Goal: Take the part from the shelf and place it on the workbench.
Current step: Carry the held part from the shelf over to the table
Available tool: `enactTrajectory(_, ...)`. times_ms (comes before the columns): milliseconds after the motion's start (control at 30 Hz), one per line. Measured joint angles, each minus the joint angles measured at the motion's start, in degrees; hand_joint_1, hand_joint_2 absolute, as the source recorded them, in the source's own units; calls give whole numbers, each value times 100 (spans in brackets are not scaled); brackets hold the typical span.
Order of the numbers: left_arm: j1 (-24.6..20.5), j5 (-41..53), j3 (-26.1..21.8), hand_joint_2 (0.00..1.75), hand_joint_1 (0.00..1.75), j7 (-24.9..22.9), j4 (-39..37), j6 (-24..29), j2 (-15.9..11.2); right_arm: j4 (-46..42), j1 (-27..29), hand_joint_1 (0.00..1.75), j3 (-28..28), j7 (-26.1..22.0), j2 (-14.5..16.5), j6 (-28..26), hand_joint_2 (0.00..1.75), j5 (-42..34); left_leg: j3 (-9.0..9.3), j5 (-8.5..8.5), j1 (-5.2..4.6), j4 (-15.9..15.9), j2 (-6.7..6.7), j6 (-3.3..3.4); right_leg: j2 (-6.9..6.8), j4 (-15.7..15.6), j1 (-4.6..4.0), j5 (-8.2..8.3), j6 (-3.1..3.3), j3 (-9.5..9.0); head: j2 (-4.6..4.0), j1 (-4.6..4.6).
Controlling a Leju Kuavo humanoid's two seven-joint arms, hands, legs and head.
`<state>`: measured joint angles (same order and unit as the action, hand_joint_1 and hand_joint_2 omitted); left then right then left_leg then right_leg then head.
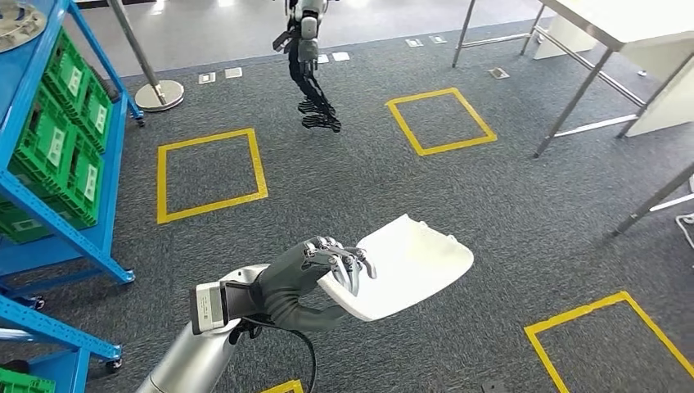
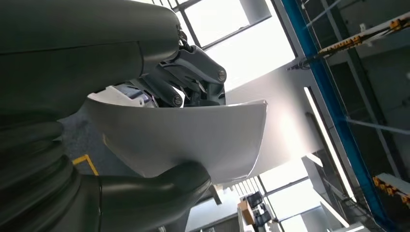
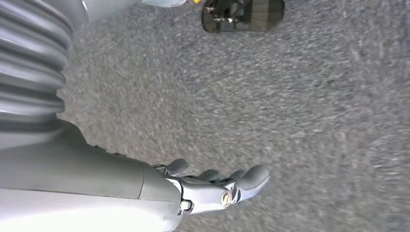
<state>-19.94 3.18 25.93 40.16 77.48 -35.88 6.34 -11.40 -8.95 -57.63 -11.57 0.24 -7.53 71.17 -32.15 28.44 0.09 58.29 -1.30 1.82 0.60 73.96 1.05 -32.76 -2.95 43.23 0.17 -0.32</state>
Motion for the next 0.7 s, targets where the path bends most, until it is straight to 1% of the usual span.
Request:
enactTrajectory(33, 2, 3, -1, 175, 175, -1, -8, -5, -1, 1, 14, 0, -1, -5, -1, -1, 175, -8, -1, 4, -8, 2, -80, 3, -18, 37, 0, 30, 2, 2, 0, 2)
enactTrajectory(67, 2, 9, -1, 175, 175, -1, -13, -7, 0, 1, 26, 0, -2, -11, -3, -1, 175, -16, 0, 9, -12, 4, -154, 0, -40, -158, -2, 153, 8, -117, 0, 5)
enactTrajectory(100, -1, 18, -1, 175, 175, -1, -16, -4, 1, 0, 32, 0, -2, -19, -8, -3, 175, -24, 5, 17, -16, 6, -226, -7, -106, -557, -7, 334, 22, -348, 0, 7)
enactTrajectory(133, -6, 28, -1, 175, 175, -1, -17, -1, 3, 0, 29, 0, -3, -26, -12, -5, 175, -28, 12, 28, -27, 10, -292, -22, -219, -976, -26, 475, 47, -587, 0, 9)
enactTrajectory(167, -13, 37, -3, 175, 175, -1, -17, 7, 4, -1, 21, 0, -3, -34, -15, -10, 175, -30, 19, 41, -38, 14, -349, -44, -313, -1315, -46, 578, 78, -770, 0, 9)
enactTrajectory(200, -22, 44, -5, 175, 175, -1, -18, 16, 7, -1, 13, 0, -3, -40, -18, -17, 175, -32, 27, 52, -49, 17, -400, -70, -381, -1522, -68, 626, 112, -876, 0, 7)
enactTrajectory(233, -29, 46, -8, 175, 175, -1, -18, 25, 10, -1, 8, 0, -3, -45, -19, -27, 175, -34, 36, 59, -56, 13, -446, -98, -390, -1575, -88, 624, 145, -888, 0, 5)
enactTrajectory(267, -37, 49, -9, 175, 175, -1, -18, 33, 18, -1, 9, 0, -4, -52, -20, -40, 175, -40, 49, 62, -54, 5, -496, -127, -333, -1587, -96, 639, 174, -875, 0, 2)
enactTrajectory(300, -49, 49, -9, 175, 175, -1, -18, 37, 27, -1, 14, 0, -6, -56, -22, -54, 175, -47, 57, 73, -46, 5, -511, -162, -275, -1604, -83, 654, 205, -876, 0, 2)
enactTrajectory(333, -62, 47, -9, 175, 175, 0, -17, 39, 34, -1, 16, 0, -7, -61, -23, -68, 175, -54, 48, 111, -36, 49, -440, -195, -221, -1623, -67, 670, 239, -881, 0, 1)
enactTrajectory(367, -75, 42, -11, 175, 175, 2, -17, 39, 40, -1, 10, 0, -9, -64, -24, -80, 175, -58, -9, 207, -24, 190, -309, -226, -165, -1643, -46, 688, 271, -888, 0, -4)
enactTrajectory(400, -83, 33, -14, 175, 175, 3, -21, 38, 38, -1, -1, 0, -9, -67, -24, -87, 175, -61, -126, 358, -11, 454, -145, -254, -109, -1657, -25, 701, 297, -896, 0, -17)
enactTrajectory(433, -85, 21, -19, 175, 175, 3, -29, 35, 31, -1, -14, 0, -9, -70, -24, -91, 175, -61, -295, 543, -1, 821, 0, -273, -49, -1657, -22, 705, 312, -892, 0, -33)
enactTrajectory(467, -83, 7, -25, 175, 175, 3, -39, 31, 23, -1, -22, 0, -9, -74, -24, -95, 175, -62, -492, 715, 5, 1227, 70, -287, 19, -1653, -22, 707, 319, -887, 0, -47)
enactTrajectory(500, -80, -6, -30, 175, 175, 2, -49, 26, 14, -1, -21, 0, -10, -80, -24, -100, 175, -65, -647, 805, 8, 1533, 94, -296, 91, -1648, -21, 707, 322, -884, 0, -59)
enactTrajectory(533, -78, -18, -34, 175, 175, 2, -57, 22, 9, -1, -16, 0, -11, -85, -24, -104, 175, -69, -719, 787, 11, 1655, 101, -301, 167, -1641, -21, 707, 321, -881, 0, -66)
enactTrajectory(567, -79, -25, -36, 175, 175, 2, -61, 21, 7, -1, -12, 0, -12, -90, -24, -107, 175, -74, -679, 655, 17, 1542, 112, -299, 249, -1633, -18, 709, 315, -880, 0, -70)
enactTrajectory(600, -82, -29, -38, 175, 175, 2, -62, 22, 6, -1, -11, 0, -13, -93, -24, -108, 175, -78, -534, 445, 28, 1216, 152, -294, 329, -1624, -13, 710, 304, -880, 0, -75)
enactTrajectory(633, -86, -31, -40, 175, 175, 2, -63, 23, 6, -1, -11, 0, -14, -97, -24, -108, 175, -79, -344, 246, 49, 794, 287, -288, 407, -1611, -5, 710, 286, -875, 0, -81)
enactTrajectory(667, -89, -32, -44, 175, 175, 2, -63, 26, 6, -1, -15, 0, -14, -99, -24, -109, 175, -79, -181, 103, 64, 427, 426, -276, 485, -1594, -5, 711, 253, -861, 0, -85)
enactTrajectory(700, -90, -32, -49, 175, 175, 2, -62, 31, 5, -1, -15, 0, -14, -101, -25, -110, 175, -78, -73, 29, 71, 185, 534, -258, 550, -1585, -2, 715, 214, -839, 0, -87)
